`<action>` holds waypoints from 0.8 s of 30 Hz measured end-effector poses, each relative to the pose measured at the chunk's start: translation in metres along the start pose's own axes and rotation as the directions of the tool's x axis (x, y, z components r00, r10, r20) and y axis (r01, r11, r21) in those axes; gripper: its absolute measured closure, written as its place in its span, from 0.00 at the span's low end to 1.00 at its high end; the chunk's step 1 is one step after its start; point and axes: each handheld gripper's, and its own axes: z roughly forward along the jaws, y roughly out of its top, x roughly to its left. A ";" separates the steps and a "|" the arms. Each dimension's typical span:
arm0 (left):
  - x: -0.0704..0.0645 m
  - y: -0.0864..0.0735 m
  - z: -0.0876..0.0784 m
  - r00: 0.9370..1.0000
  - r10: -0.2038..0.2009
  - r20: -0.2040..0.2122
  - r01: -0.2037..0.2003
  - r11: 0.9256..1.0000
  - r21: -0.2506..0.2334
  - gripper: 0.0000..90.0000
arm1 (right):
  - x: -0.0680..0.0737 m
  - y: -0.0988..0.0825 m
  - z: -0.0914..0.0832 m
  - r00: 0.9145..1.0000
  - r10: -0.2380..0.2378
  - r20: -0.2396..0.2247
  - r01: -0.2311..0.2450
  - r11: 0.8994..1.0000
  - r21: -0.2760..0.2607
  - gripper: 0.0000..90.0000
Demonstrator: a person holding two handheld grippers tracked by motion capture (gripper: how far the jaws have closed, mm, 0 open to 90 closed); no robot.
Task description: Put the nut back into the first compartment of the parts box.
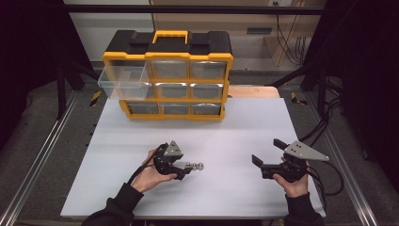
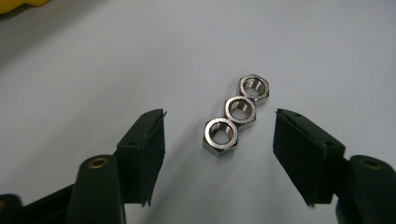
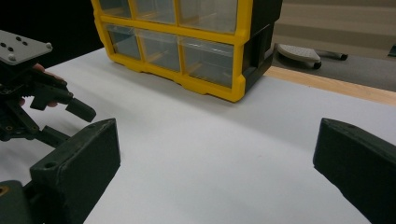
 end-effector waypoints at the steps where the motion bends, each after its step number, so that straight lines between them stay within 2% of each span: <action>1: 0.000 0.000 0.000 1.000 0.000 0.000 0.000 1.000 0.000 0.40 | 0.000 0.000 0.000 1.000 0.000 0.000 0.000 1.000 0.000 0.01; 3: 0.000 0.000 0.002 1.000 0.003 -0.001 -0.003 1.000 0.013 0.42 | 0.000 0.000 0.000 1.000 -0.002 0.001 0.002 1.000 0.000 0.01; 4: -0.001 0.000 0.004 1.000 -0.002 -0.008 0.002 1.000 0.005 0.47 | 0.000 0.000 0.001 1.000 -0.001 0.002 0.001 1.000 0.000 0.01; 7: -0.001 0.000 0.005 1.000 0.006 -0.009 -0.006 0.999 0.035 0.51 | 0.000 0.000 0.000 1.000 0.001 0.003 -0.001 1.000 -0.001 0.01; 12: -0.003 -0.001 0.010 1.000 -0.005 -0.011 0.006 0.999 0.041 0.57 | 0.000 0.000 0.000 1.000 0.002 0.003 -0.002 1.000 -0.001 0.01; 16: -0.004 -0.003 0.015 1.000 0.010 -0.017 -0.009 0.999 0.054 0.60 | 0.000 0.000 -0.001 1.000 0.003 0.002 -0.003 1.000 -0.002 0.01; 17: -0.003 -0.003 0.015 1.000 0.000 -0.004 0.000 0.998 0.056 0.62 | 0.000 0.000 -0.001 1.000 0.002 0.000 -0.002 1.000 -0.003 0.01; 22: -0.003 -0.003 0.014 1.000 0.003 0.001 -0.003 0.998 0.062 0.68 | 0.000 0.001 -0.001 1.000 0.002 0.000 -0.002 1.000 -0.004 0.01; 23: -0.003 -0.003 0.014 1.000 -0.015 0.003 0.015 0.998 0.061 0.71 | 0.000 0.001 -0.001 1.000 0.002 -0.001 -0.002 1.000 -0.004 0.01; 24: -0.003 -0.003 0.014 1.000 -0.015 0.003 0.015 0.998 0.061 0.73 | 0.000 0.001 -0.001 1.000 0.002 -0.001 -0.002 1.000 -0.004 0.01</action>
